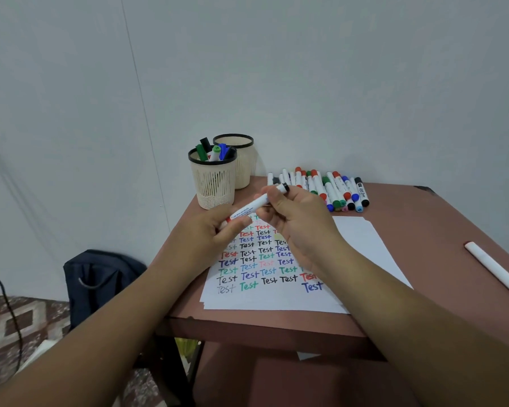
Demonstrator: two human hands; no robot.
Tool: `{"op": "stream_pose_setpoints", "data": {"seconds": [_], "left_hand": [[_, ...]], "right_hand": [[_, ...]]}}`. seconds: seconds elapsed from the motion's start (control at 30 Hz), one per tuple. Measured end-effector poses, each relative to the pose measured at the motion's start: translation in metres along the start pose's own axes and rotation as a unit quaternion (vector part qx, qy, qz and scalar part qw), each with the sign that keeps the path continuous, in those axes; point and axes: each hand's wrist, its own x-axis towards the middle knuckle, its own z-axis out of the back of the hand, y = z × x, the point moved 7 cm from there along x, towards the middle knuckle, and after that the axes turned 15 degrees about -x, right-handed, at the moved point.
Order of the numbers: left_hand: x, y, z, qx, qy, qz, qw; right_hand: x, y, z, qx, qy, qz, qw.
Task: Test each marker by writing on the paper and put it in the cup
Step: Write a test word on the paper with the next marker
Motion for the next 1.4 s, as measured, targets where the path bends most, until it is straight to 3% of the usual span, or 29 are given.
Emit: {"op": "stream_pose_setpoints", "data": {"seconds": [0.27,0.4,0.6,0.9,1.4], "left_hand": [[-0.002,-0.001,-0.011,0.073,0.059,-0.010,0.996],[0.000,-0.018,-0.016,0.136,0.087,-0.070,0.984],[-0.003,-0.011,-0.025,0.161,0.144,-0.022,0.976],[-0.003,-0.013,-0.027,0.172,0.150,-0.008,0.974],[-0.003,-0.012,-0.027,0.166,0.149,0.009,0.975]], "right_hand": [[0.007,0.022,0.065,0.013,-0.088,-0.019,0.996],[-0.002,0.006,0.098,-0.065,-0.079,-0.011,0.995],[-0.005,-0.021,0.113,-0.147,-0.098,-0.009,0.984],[-0.005,-0.023,0.112,-0.249,-0.099,0.009,0.963],[-0.005,-0.024,0.109,-0.266,-0.090,0.004,0.960]]}}
